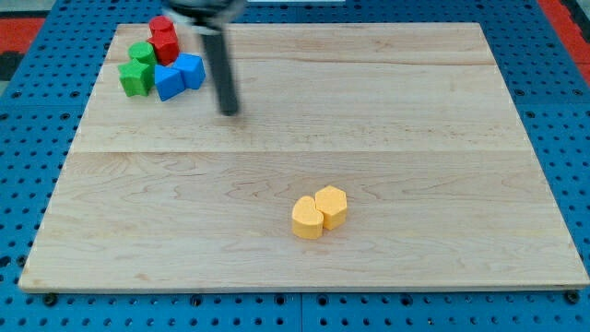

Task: Push the yellow blocks slightly left below the green blocks

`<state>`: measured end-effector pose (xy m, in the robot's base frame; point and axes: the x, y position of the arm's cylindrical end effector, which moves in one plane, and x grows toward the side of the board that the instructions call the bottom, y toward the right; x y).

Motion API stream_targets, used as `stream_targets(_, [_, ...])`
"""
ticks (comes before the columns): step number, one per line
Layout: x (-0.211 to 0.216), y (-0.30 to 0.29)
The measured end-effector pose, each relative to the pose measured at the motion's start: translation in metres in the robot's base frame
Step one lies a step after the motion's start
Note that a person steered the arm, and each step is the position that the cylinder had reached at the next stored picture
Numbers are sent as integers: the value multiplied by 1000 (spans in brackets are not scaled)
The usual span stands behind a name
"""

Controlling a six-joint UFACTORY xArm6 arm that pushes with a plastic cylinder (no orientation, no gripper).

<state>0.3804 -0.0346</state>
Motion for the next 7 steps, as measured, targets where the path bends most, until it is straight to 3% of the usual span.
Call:
stream_targets(1, [65,126])
stream_targets(2, [160,149])
stream_targets(3, [153,41])
stream_targets(4, [97,-111])
stream_targets(5, [78,-180])
stream_targets(6, [105,-120])
stream_targets(7, [101,-23])
